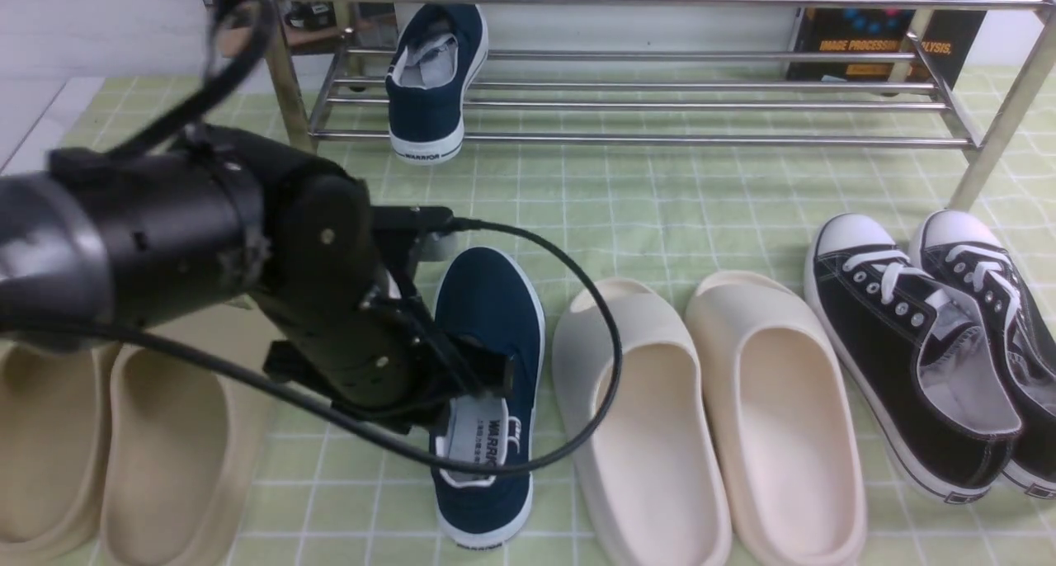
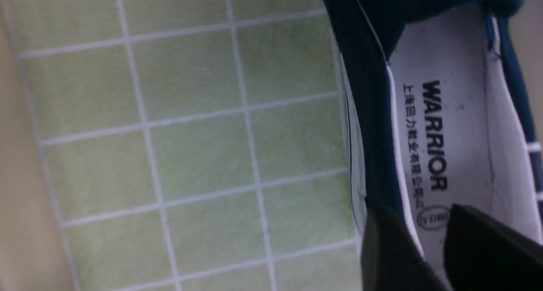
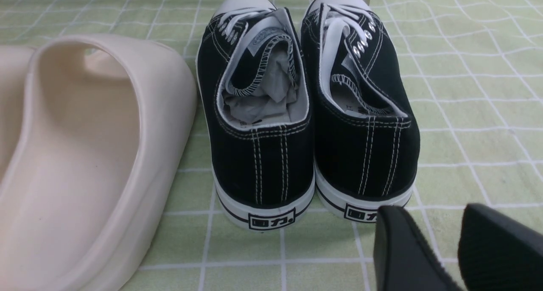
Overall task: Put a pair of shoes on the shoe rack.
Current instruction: Use the left arm to grab the shoe closest to it, then use the left arm to put a shoe into the shoe rack
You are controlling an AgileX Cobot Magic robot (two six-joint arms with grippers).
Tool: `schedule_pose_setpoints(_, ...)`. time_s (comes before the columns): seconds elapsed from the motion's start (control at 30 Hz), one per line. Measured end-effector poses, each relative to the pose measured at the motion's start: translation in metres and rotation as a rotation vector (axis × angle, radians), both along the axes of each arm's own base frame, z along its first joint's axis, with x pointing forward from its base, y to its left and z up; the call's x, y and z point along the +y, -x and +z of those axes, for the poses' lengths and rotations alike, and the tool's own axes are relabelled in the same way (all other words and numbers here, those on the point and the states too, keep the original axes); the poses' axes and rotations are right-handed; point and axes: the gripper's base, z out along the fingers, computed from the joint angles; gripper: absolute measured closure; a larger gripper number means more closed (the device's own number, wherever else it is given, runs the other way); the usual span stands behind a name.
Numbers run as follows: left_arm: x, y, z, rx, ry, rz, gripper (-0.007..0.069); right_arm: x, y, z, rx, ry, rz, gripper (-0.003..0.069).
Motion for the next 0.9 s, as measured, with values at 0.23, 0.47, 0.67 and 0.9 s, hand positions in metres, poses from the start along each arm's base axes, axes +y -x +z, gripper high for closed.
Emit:
schedule_pose_setpoints(0.23, -0.009, -0.012, -0.035, 0.065, -0.011, 0.02, 0.0239, 0.0, 0.0, 0.0, 0.0, 0.0, 0.0, 0.0413)
schedule_pose_setpoints(0.47, -0.01, -0.014, -0.035, 0.079, -0.023, 0.016, 0.0535, 0.0, 0.0, 0.0, 0.0, 0.0, 0.0, 0.0413)
schedule_pose_setpoints(0.67, -0.011, -0.021, -0.008, 0.061, -0.059, -0.012, 0.063, 0.0, 0.0, 0.0, 0.0, 0.0, 0.0, 0.0413)
schedule_pose_setpoints(0.9, -0.016, -0.037, 0.072, -0.09, -0.041, -0.05, 0.0629, 0.0, 0.0, 0.0, 0.0, 0.0, 0.0, 0.0413)
